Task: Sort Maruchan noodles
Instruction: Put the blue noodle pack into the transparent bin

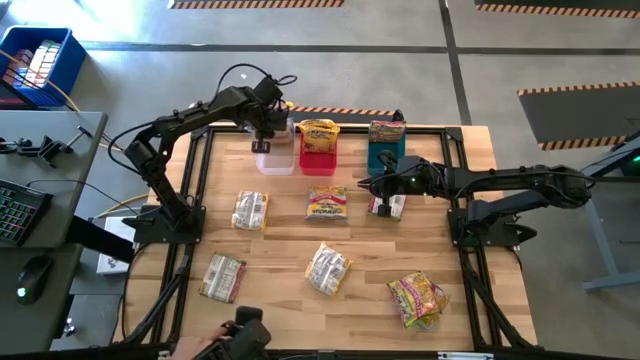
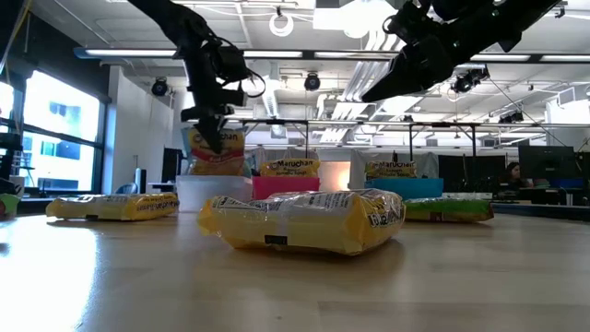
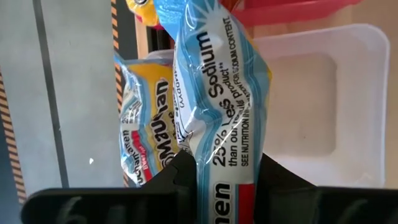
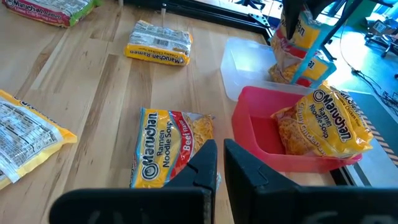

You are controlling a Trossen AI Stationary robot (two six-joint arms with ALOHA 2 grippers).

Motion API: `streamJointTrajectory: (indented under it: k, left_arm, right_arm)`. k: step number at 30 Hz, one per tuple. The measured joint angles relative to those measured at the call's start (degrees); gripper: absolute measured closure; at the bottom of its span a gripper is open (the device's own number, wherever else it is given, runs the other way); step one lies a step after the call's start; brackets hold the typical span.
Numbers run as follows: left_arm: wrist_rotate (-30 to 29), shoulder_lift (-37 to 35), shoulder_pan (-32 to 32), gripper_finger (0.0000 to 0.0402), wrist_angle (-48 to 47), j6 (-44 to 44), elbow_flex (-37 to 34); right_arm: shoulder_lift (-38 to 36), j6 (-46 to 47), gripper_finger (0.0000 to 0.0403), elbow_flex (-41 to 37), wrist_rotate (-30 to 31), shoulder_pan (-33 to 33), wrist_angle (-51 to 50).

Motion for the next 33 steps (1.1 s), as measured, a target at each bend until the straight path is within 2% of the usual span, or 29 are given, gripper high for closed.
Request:
streamJointTrajectory:
  k: [8, 21, 33]
  left_arm:
    - [0.8, 0.3, -1.3, 0.0346, 1.3, -0.1, 0.0]
    - [3.8, 4.6, -1.4, 0.0346, 5.7, -1.3, 0.0]
    - [8.1, 3.9, -0.9, 0.0346, 9.8, -3.0, -0.1]
  right_arm:
    - [0.0, 0.0, 0.0391, 0.0, 0.0, 0.0, 0.1]
    - [0.0, 0.0, 0.0391, 0.0, -2.2, 0.0, 0.4]
    - [0.0, 0.0, 0.0391, 0.0, -2.2, 0.0, 0.4]
